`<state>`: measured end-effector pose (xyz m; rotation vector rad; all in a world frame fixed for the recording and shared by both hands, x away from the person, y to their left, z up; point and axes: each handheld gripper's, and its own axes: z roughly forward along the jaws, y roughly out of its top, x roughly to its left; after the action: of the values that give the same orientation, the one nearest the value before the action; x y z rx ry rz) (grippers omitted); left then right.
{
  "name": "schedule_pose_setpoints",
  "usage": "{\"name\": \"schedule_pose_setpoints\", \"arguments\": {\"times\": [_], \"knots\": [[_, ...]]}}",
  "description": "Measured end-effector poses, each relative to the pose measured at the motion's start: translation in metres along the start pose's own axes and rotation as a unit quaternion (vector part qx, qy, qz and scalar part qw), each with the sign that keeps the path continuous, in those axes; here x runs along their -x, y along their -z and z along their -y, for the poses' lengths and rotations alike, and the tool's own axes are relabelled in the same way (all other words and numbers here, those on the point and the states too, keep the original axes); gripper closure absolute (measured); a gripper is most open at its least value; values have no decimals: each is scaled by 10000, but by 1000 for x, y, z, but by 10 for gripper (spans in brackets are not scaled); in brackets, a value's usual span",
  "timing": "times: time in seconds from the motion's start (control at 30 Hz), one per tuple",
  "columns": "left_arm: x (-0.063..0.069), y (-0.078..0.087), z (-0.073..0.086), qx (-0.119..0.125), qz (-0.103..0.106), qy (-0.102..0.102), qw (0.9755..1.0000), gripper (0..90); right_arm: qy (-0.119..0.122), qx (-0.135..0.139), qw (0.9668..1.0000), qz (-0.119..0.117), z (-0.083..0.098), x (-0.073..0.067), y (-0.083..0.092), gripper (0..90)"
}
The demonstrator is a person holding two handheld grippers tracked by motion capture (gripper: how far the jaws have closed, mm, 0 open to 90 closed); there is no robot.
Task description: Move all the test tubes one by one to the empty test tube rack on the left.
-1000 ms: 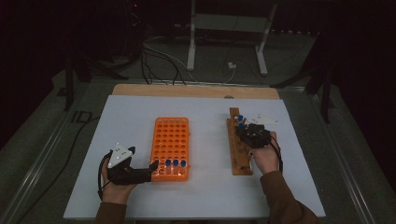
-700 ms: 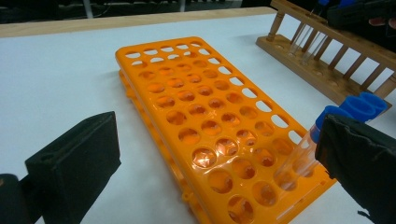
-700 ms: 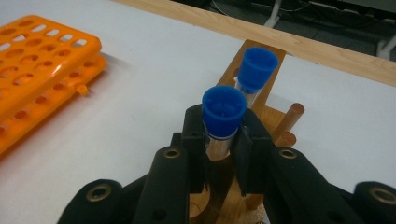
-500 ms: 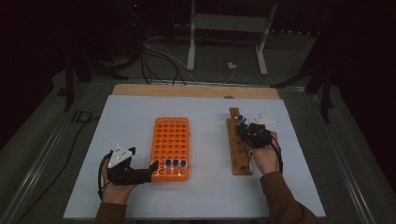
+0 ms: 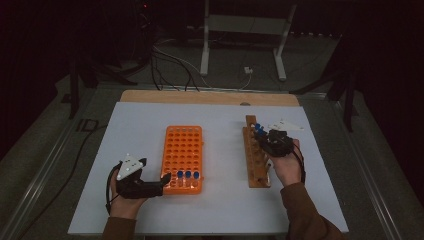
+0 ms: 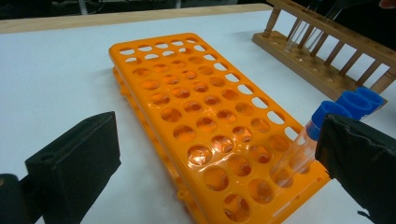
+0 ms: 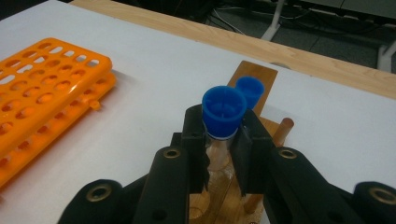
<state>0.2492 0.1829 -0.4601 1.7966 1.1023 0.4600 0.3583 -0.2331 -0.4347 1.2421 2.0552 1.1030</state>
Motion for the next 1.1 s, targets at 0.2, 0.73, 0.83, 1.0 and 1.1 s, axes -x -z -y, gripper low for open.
{"name": "schedule_pose_setpoints", "arguments": {"times": [0.2, 0.73, 0.83, 1.0, 1.1], "knots": [[0, -1, 0, -6, 24, 3, 10000, 6, -5, 79, 10000, 10, -7, 1, 7, 771], [0, 1, -1, 30, 64, 10, 10000, 6, 42, 317, 9995, -38, -23, 1, 27, 772], [0, 1, -2, 43, 56, 3, 10000, 6, 43, 365, 9993, -88, -25, 0, 30, 772], [2, 1, -4, 94, 46, 1, 9999, 7, 55, 404, 9990, -184, -27, -3, 33, 771], [4, 1, -7, 117, 65, -27, 9999, 7, 63, 400, 9988, -278, -27, -7, 34, 771]]}}
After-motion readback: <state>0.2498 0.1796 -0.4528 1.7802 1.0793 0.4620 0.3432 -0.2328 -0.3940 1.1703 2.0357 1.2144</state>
